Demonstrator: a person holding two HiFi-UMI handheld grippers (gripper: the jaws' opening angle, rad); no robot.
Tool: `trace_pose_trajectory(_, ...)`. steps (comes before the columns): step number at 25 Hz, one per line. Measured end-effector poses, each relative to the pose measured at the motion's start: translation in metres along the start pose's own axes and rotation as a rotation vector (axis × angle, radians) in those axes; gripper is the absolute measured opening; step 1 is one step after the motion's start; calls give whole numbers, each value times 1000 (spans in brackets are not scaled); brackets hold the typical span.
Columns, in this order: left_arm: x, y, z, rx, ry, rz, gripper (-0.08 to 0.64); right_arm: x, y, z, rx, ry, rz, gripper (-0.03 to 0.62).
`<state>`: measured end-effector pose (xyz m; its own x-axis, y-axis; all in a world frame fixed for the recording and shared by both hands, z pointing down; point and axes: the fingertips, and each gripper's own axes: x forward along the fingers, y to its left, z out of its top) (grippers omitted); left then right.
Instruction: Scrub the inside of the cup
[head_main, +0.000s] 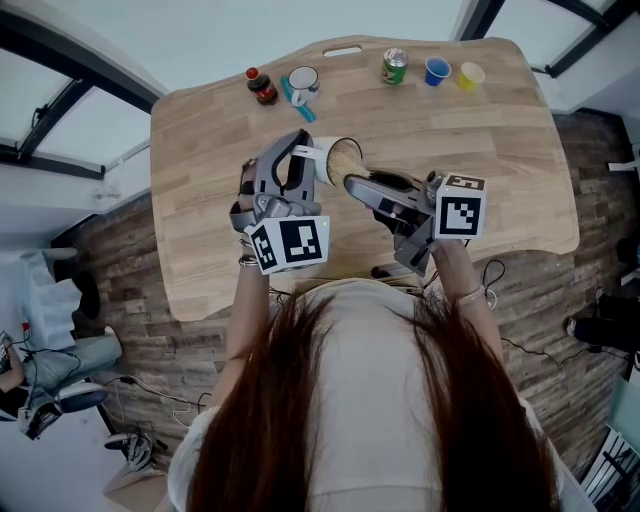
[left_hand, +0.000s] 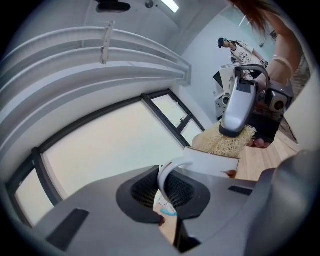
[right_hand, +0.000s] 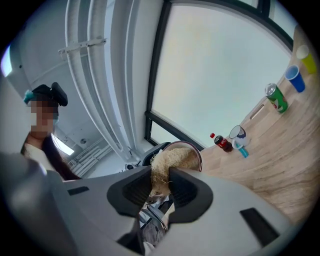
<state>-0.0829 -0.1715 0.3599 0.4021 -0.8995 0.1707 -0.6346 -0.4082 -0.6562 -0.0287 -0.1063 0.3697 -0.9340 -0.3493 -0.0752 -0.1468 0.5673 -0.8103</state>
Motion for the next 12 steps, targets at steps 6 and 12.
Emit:
trace_pose_trajectory(6, 1, 4, -7, -67, 58, -2, 24, 1, 1, -1, -62, 26, -29, 109)
trace_pose_trajectory(12, 4, 9, -17, -131, 106, 12, 24, 1, 1, 0, -125, 49, -60, 109)
